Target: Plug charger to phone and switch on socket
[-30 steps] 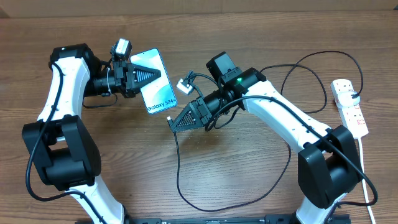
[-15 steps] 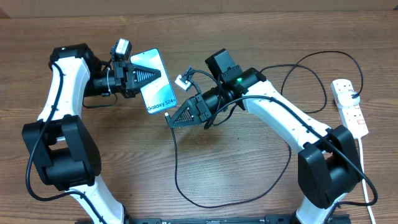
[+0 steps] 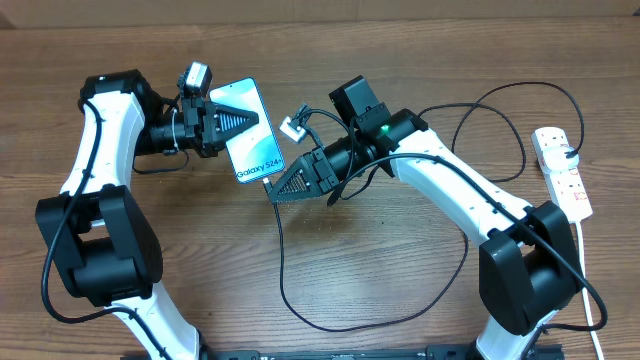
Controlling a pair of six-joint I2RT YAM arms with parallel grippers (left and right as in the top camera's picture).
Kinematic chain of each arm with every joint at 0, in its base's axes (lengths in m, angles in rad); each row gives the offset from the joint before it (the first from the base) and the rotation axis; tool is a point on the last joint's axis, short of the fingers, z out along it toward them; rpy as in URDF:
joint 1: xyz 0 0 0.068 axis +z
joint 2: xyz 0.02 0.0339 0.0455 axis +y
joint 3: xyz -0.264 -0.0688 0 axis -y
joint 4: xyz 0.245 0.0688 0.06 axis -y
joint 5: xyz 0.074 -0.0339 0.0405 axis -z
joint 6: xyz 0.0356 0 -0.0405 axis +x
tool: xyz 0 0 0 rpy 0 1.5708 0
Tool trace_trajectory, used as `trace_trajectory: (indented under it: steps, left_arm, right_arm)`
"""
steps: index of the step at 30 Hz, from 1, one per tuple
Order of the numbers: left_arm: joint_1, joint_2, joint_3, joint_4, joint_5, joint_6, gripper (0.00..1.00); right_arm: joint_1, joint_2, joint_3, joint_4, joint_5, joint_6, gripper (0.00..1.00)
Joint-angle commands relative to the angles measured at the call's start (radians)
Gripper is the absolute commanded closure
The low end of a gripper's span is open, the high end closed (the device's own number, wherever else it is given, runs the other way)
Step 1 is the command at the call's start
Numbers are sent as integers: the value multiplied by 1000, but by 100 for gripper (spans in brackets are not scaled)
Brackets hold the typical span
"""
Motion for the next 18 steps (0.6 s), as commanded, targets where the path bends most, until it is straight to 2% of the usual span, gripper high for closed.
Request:
trace_trajectory:
  steps: [1,18]
  left_arm:
    - [-6,-10,14,1,43,-6,96]
    - [-6,-10,14,-4,43,-41,96]
  right_arm:
    - [1,-31,2,10,-54,4,96]
    - [1,-31,2,43,-31,54,96]
